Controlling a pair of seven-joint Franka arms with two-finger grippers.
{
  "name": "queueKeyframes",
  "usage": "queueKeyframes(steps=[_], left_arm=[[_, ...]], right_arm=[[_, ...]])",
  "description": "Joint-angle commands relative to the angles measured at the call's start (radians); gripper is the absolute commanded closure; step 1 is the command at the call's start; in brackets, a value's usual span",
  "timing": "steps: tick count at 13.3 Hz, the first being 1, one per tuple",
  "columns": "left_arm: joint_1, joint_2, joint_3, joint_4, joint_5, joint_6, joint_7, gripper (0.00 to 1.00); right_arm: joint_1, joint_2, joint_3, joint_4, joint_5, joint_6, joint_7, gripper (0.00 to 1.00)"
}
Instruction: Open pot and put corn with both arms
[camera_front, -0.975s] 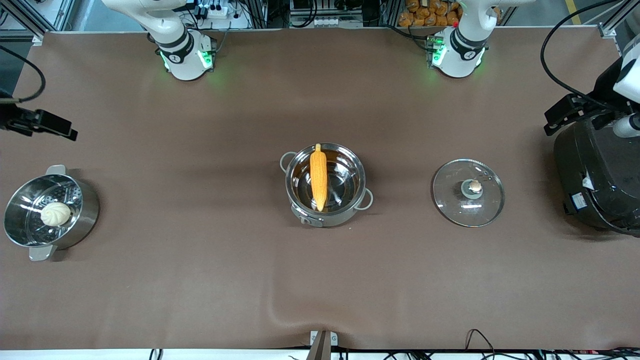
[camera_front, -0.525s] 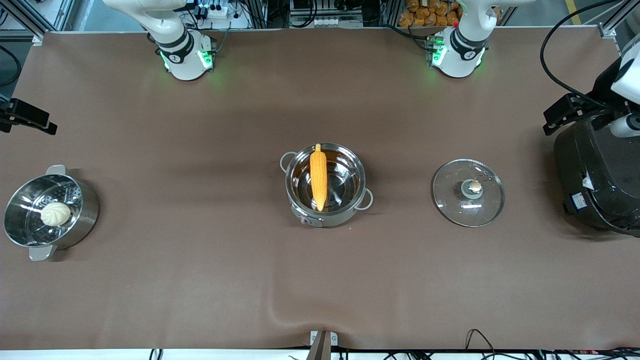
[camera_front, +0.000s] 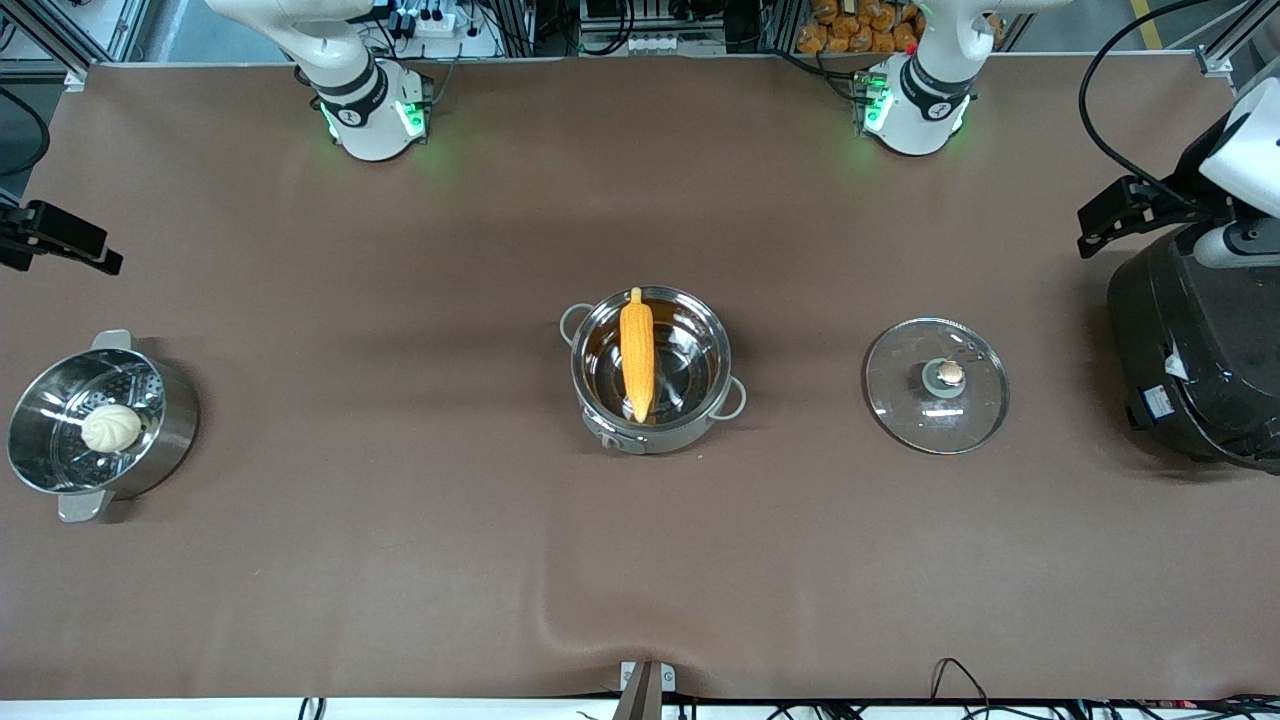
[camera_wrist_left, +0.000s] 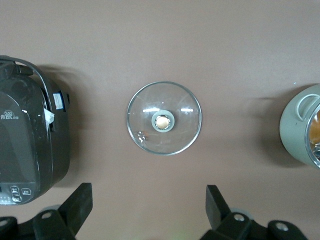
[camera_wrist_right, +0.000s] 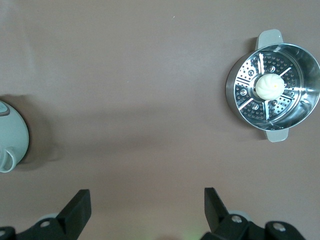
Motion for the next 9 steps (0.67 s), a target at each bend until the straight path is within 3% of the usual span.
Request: queueKeyframes(steps=[1, 6, 9], left_arm=[[0.009, -0.064, 0.004, -0.069, -0.010, -0.003, 0.018, 0.00], [0.021, -0.104, 0.004, -0.120, -0.010, 0.045, 0.033, 0.00], [0.021, -0.089, 0.007, -0.094, -0.008, 0.045, 0.059, 0.00]], right_arm=[[-0.006, -0.009, 0.009, -0.013, 0.012, 0.000, 0.007, 0.00], [-0.001, -0.009, 0.011, -0.013, 0.016, 0.008, 0.008, 0.00], [-0.001, -0.009, 0.011, -0.013, 0.016, 0.005, 0.008, 0.00]])
